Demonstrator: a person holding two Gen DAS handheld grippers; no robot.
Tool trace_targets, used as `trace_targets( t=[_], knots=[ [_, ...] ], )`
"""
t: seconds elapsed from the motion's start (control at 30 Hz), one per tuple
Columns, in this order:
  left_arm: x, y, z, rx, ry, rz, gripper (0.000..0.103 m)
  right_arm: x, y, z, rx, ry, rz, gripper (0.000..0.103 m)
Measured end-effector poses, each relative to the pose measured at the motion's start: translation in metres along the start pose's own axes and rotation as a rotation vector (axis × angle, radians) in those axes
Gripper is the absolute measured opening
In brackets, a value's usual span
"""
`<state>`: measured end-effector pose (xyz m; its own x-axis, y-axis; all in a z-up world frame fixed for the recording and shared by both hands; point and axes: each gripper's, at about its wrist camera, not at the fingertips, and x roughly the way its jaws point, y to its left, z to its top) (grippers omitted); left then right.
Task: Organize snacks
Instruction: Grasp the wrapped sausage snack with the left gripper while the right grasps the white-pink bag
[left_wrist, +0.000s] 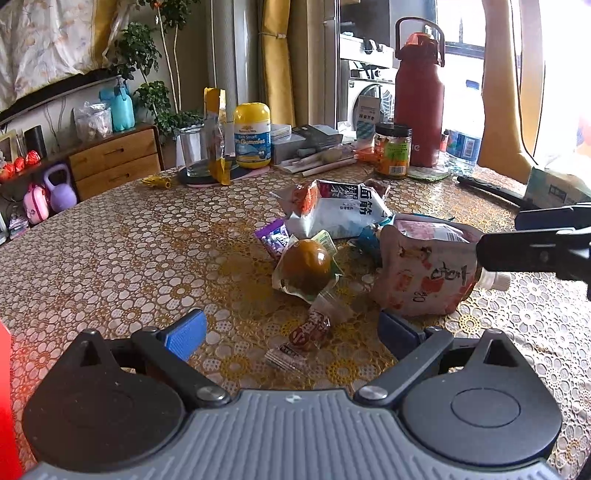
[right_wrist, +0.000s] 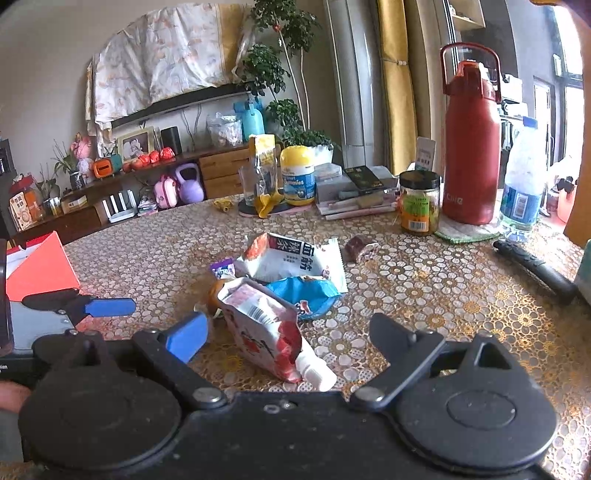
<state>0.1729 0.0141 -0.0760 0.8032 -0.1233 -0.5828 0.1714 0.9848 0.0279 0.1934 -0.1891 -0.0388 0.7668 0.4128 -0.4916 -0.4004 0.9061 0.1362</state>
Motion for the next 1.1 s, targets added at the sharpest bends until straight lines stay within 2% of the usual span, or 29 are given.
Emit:
trace_targets(
  t=[0.17, 0.2, 0.23, 0.4, 0.53, 0.6, 0.63, 0.87, 0.93, 1.1],
  knots=[
    [0.007, 0.0, -0.001, 0.002, 0.002, -0.02, 0.099, 0.009, 0.003, -0.001, -0.01, 0.011, 0.002, 0.095],
    [0.008, 0.0, -0.002, 0.005, 0.004, -0.023, 0.095, 0.01, 0.004, -0.001, -0.009, 0.012, 0.003, 0.095],
    [0.01, 0.0, -0.002, 0.007, 0.008, -0.028, 0.088, 0.012, 0.004, -0.001, -0.008, 0.014, 0.002, 0.095],
    [0.016, -0.002, -0.005, 0.015, 0.04, -0.039, 0.064, 0.016, 0.003, -0.001, 0.0, 0.019, 0.004, 0.095],
    [0.015, -0.002, -0.004, 0.006, 0.037, -0.063, 0.035, 0.02, 0.001, -0.001, 0.01, 0.026, 0.003, 0.095],
    [0.015, -0.002, -0.004, 0.0, 0.039, -0.065, 0.029, 0.022, 0.0, -0.001, 0.013, 0.03, 0.006, 0.095],
    [0.014, -0.002, -0.003, -0.004, 0.039, -0.058, 0.021, 0.023, 0.0, -0.001, 0.016, 0.032, 0.011, 0.095],
    [0.009, 0.001, -0.005, -0.018, 0.034, -0.06, 0.018, 0.034, 0.005, -0.001, -0.004, 0.048, 0.037, 0.094],
    [0.007, 0.002, -0.005, -0.021, 0.034, -0.057, 0.018, 0.039, 0.006, -0.001, -0.013, 0.059, 0.05, 0.091],
    [0.004, 0.004, -0.005, -0.028, 0.035, -0.039, 0.018, 0.049, 0.009, -0.003, -0.049, 0.09, 0.066, 0.057]
  ],
)
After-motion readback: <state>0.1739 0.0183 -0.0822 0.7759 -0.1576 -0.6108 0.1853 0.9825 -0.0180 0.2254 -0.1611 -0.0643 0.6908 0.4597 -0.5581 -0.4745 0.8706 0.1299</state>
